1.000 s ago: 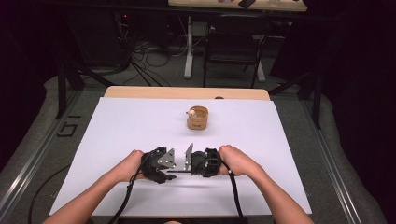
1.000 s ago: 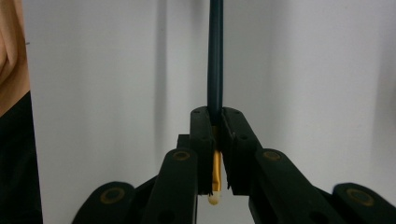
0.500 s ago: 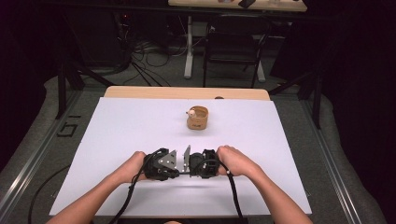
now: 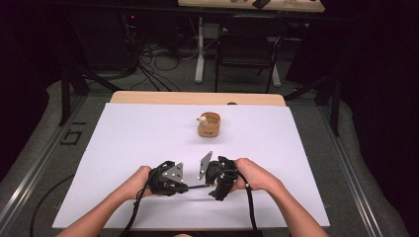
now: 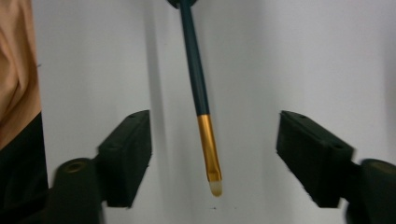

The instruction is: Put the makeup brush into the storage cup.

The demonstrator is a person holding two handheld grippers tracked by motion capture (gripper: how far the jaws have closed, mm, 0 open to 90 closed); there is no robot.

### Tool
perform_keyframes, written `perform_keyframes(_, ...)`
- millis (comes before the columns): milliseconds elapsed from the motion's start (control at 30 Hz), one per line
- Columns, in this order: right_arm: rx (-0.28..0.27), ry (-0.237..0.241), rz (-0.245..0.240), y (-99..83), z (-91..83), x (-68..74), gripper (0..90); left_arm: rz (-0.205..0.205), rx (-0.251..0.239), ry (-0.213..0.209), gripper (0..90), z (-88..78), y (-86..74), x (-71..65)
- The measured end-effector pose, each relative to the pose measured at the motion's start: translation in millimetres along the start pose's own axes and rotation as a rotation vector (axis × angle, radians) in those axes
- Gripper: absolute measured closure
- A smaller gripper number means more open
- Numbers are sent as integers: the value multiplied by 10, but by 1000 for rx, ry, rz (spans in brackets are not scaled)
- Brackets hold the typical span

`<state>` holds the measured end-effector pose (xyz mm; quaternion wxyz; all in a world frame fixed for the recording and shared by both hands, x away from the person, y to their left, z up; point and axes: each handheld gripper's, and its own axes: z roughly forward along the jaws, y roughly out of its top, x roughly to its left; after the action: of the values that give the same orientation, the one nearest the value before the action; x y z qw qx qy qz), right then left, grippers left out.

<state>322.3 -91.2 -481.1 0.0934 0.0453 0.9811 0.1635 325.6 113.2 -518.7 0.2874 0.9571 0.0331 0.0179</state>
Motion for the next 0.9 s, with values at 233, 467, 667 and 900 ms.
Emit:
perform_keyframes(233,-77,-33,129,-178,-45,-23,54,-40,-33,1,848,11,-93,-27)
perform_keyframes(467,-159,-50,220,-341,-48,-12,56,-79,-80,10,848,22,-158,-45)
perform_keyframes(667,-221,-73,285,-469,-59,-32,0,-95,-110,19,847,47,-193,-62)
perform_keyframes(900,-327,-109,385,-626,-117,-1,0,-111,-142,34,847,38,-231,-53)
